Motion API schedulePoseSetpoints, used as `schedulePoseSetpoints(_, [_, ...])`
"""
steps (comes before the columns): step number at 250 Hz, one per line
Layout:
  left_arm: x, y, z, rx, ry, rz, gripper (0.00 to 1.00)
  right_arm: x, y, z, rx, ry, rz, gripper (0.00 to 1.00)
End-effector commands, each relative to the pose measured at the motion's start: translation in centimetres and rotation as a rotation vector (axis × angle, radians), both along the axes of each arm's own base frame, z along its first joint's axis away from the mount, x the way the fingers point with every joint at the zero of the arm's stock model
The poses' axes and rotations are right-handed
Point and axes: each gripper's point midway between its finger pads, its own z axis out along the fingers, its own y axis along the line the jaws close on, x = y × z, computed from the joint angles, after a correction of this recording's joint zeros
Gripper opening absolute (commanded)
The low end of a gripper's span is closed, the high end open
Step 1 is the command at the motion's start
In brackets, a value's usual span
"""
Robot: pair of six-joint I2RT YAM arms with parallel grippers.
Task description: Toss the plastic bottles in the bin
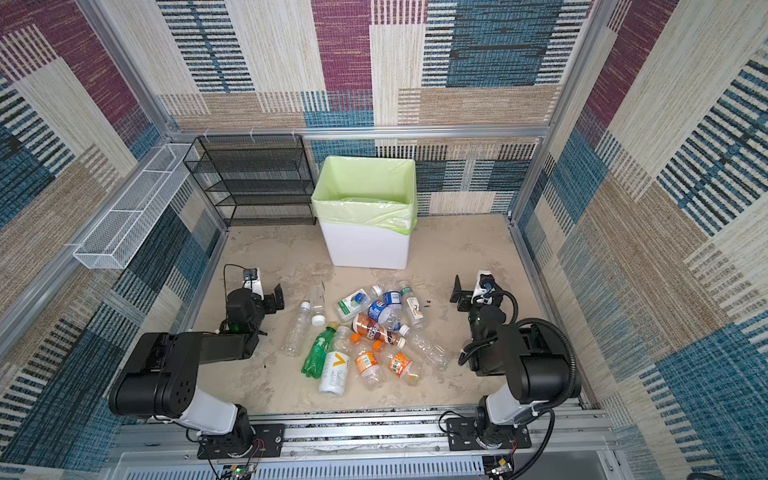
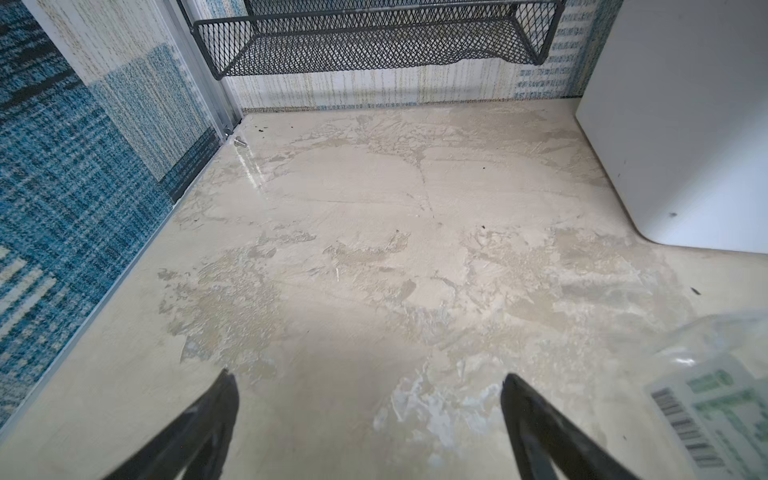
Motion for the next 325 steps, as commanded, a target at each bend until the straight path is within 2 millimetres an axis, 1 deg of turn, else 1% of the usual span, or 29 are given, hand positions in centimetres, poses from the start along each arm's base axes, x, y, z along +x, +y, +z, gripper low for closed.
schedulePoseSetpoints(1, [0.2,-0.1,0.2,-0.014,-0.006,0.0,0.99,0.1,0.0,0.6,-0.005,-0.02,-0.003,0.99])
schedulePoseSetpoints(184, [0.4,-0.1,0.1,-0.039,0.005,-0.022,0.99,0.1,0.0,0.5,0.0,-0.015,0.004,0.99])
schedulePoseSetpoints(203, [0.4,-0.1,0.1,-0.039,0.003,-0.022,1.0,0.2,0.1,0.4,0.004,-0.012,0.021,0.99])
schedulePoseSetpoints(224, [0.4,0.0,0.2,-0.04,0.002,-0.023,0.92,0.2,0.0,0.4,0.007,-0.011,0.023,1.0])
schedulePoseSetpoints(244, [0.3,-0.1,0.2,-0.039,-0.003,-0.024,0.79,0.1,0.1,0.5,0.007,-0.015,0.028,0.91])
schedulePoseSetpoints(256, [0.4,-0.2,0.9,-0.037,-0.002,-0.028,0.73,0.6,0.0,0.7,0.009,0.001,0.021,0.88])
schedulePoseSetpoints(266, [0.4,0.1,1.8,-0.032,0.015,-0.011,0.71,1.6,-0.1,1.0,0.011,0.046,0.015,0.86])
schedulePoseSetpoints(271, [0.5,0.4,2.5,-0.03,0.024,0.007,0.7,2.2,-0.3,1.1,0.011,0.079,0.004,0.85])
schedulePoseSetpoints(277, [0.2,0.8,2.7,-0.028,0.057,0.033,0.68,3.0,-0.6,1.5,0.013,0.109,-0.013,0.84])
schedulePoseSetpoints(291, [0.2,2.4,4.8,-0.03,0.057,0.145,0.66,4.2,-1.1,2.6,0.048,0.161,-0.044,0.83])
schedulePoseSetpoints(306, [0.0,3.0,7.1,-0.07,0.056,0.214,0.65,5.0,-0.3,3.7,0.1,0.202,-0.005,0.81])
schedulePoseSetpoints(318, [0.1,2.6,9.1,-0.11,0.049,0.212,0.65,5.2,0.4,4.1,0.153,0.238,0.022,0.79])
schedulePoseSetpoints(325, [0.2,2.0,10.1,-0.129,0.046,0.193,0.65,5.1,0.9,4.1,0.178,0.266,0.037,0.79])
